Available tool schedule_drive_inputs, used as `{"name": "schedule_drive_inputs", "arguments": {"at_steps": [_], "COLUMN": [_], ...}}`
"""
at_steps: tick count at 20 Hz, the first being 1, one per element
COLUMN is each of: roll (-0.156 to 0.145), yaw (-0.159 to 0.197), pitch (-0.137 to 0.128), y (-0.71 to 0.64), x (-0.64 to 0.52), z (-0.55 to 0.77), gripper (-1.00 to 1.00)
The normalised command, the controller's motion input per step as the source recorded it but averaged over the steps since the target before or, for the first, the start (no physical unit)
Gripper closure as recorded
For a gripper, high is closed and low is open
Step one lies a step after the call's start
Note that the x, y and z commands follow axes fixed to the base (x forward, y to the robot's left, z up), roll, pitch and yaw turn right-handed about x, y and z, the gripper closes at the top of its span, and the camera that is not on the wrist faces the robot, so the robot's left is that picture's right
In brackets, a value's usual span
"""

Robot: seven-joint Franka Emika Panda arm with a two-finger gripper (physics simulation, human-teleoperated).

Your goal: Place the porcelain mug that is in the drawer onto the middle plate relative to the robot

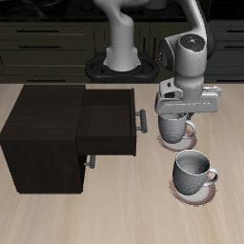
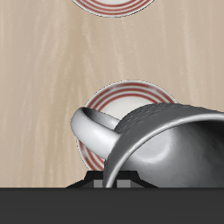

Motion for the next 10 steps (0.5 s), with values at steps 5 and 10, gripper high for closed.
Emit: {"name": "schedule_drive_inputs", "arguments": {"at_steps": [5,10], "roll": [0.002,0.015], "yaw": [0.012,0.008], "pitch": [0.008,0.007], "y": [-0.03,0.01], "x": [-0.01,-0.03], "z": [-0.08,-0.06], "gripper": [-1.0,-1.0]}}
